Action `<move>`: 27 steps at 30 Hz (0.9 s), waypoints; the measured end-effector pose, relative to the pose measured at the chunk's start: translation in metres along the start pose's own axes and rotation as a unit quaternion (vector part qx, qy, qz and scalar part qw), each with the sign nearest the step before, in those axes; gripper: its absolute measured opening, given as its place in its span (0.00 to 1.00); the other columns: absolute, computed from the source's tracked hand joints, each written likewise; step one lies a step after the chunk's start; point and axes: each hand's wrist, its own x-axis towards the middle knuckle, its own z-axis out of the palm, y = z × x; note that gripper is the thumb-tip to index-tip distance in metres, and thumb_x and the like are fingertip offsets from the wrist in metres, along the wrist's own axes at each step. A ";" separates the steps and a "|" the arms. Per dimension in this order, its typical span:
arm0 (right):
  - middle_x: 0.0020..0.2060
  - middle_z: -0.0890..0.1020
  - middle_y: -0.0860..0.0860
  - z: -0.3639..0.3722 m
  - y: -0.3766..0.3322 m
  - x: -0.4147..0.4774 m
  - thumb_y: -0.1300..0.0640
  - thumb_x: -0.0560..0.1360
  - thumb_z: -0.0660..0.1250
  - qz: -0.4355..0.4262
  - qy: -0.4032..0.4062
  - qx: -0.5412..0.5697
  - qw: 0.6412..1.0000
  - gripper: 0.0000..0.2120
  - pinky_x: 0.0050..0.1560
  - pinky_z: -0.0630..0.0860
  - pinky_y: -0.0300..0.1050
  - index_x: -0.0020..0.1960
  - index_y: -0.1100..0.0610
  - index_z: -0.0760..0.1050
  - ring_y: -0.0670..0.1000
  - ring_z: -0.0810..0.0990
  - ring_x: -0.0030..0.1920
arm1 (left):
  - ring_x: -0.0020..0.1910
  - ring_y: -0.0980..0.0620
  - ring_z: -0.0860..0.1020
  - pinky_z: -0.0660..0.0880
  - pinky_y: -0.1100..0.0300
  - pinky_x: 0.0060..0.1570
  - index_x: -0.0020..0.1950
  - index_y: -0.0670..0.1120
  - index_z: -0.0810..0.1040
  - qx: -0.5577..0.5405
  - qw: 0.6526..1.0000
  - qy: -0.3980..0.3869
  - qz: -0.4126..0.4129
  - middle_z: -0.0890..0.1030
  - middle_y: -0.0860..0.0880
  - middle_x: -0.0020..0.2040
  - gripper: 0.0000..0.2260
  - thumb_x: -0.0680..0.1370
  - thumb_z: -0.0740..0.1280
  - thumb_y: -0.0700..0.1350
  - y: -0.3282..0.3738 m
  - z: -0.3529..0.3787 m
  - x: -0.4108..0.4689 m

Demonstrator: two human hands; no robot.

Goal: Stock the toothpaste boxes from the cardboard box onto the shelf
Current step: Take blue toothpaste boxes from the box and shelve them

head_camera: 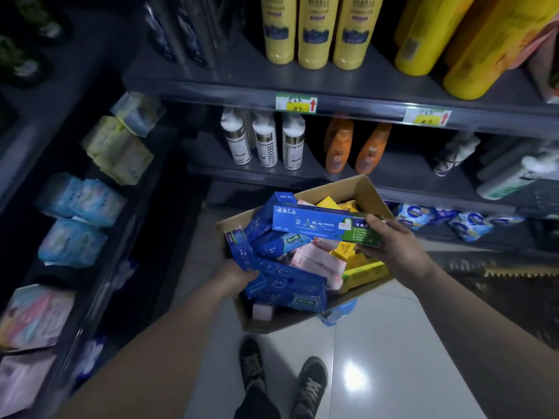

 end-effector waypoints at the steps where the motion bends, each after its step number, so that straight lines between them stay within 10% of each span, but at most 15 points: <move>1: 0.43 0.80 0.54 -0.001 0.003 0.001 0.54 0.76 0.68 0.000 0.001 -0.002 1.000 0.08 0.45 0.82 0.48 0.49 0.59 0.75 0.58 0.81 0.49 | 0.51 0.44 0.79 0.77 0.51 0.52 0.60 0.40 0.77 -0.030 0.999 -0.004 -0.019 0.81 0.41 0.56 0.15 0.76 0.69 0.44 -0.004 0.007 0.004; 10: 0.44 0.82 0.54 -0.002 0.007 -0.003 0.50 0.76 0.67 0.018 0.007 -0.015 1.000 0.14 0.53 0.79 0.52 0.52 0.60 0.75 0.53 0.82 0.48 | 0.40 0.45 0.78 0.76 0.57 0.29 0.62 0.39 0.73 -0.186 0.976 -0.005 -0.108 0.79 0.39 0.54 0.17 0.77 0.69 0.46 -0.015 0.026 0.019; 27: 0.34 0.77 0.52 0.040 -0.082 -0.057 0.46 0.75 0.68 -0.082 -0.013 -0.053 0.995 0.13 0.31 0.68 0.41 0.48 0.57 0.75 0.50 0.73 0.29 | 0.38 0.50 0.75 0.74 0.55 0.38 0.58 0.44 0.72 -0.293 0.944 0.136 0.061 0.77 0.44 0.47 0.12 0.76 0.68 0.36 0.019 -0.087 -0.114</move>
